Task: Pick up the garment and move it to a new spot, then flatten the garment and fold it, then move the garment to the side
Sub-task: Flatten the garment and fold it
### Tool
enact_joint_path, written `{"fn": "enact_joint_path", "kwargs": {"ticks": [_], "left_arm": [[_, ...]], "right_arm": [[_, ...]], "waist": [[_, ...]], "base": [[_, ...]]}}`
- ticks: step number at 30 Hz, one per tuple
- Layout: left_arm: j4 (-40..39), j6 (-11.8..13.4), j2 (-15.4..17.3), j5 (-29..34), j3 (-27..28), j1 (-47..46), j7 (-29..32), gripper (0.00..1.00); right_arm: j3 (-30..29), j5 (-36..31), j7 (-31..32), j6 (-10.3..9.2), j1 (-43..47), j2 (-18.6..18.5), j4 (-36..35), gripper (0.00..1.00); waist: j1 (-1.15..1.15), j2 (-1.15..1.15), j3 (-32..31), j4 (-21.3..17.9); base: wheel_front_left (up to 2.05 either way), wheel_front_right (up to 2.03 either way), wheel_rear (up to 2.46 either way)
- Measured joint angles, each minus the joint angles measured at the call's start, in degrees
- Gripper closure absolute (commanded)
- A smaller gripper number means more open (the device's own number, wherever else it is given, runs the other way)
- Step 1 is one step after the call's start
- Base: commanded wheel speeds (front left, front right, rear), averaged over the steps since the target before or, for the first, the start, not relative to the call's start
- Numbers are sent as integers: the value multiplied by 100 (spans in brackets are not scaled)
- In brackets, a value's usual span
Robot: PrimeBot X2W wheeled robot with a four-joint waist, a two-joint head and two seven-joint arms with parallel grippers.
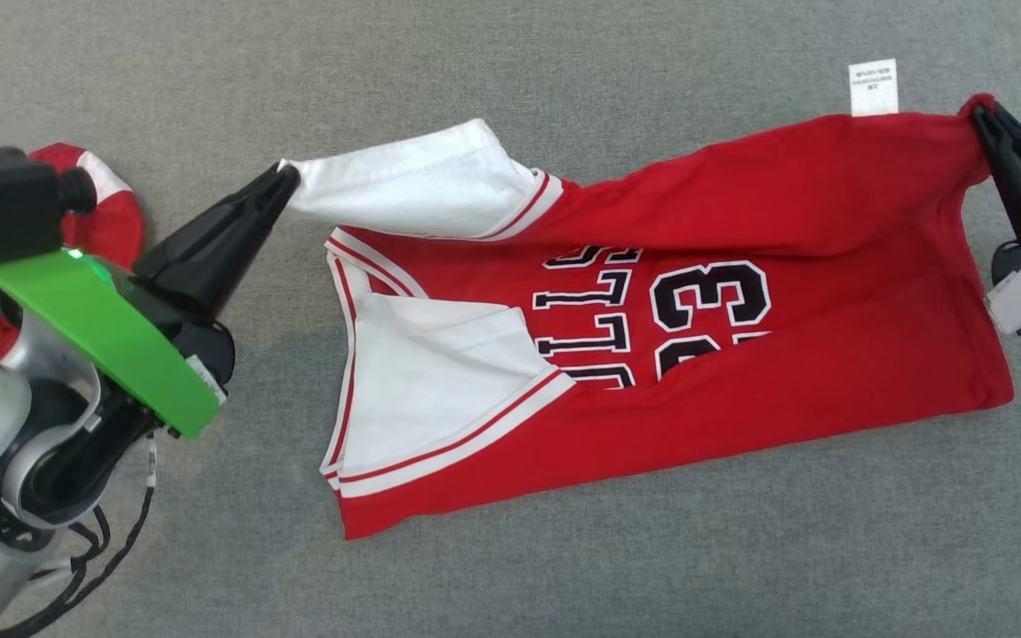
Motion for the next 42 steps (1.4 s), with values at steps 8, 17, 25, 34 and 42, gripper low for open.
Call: {"fn": "enact_joint_path", "kwargs": {"ticks": [8, 17, 25, 34, 42], "left_arm": [[-325, 115, 73, -370, 46, 703, -326, 100], [-497, 175, 90, -486, -138, 1265, -471, 100], [-511, 233, 60, -419, -336, 1545, -543, 100], [-304, 337, -66, -290, -533, 1793, -642, 55], [-12, 713, -252, 210, -595, 2114, -1303, 0]], "right_arm": [[-174, 286, -155, 0, 463, -133, 116, 100], [-180, 207, -181, 0, 633, 66, 405, 100], [-267, 87, -182, 0, 804, 223, 469, 95], [-1082, 21, -188, 0, 1268, 411, 377, 0], [-2163, -272, -188, 0, 2333, 772, 124, 0]], "waist": [[0, 0, -34, 79], [0, 0, -15, 85], [0, 0, -56, 121], [0, 0, -122, 97], [0, -1, -326, 59]], "base": [[0, 0, 0], [0, 0, 0], [0, 0, 0], [0, 0, 0], [0, 0, 0]]}}
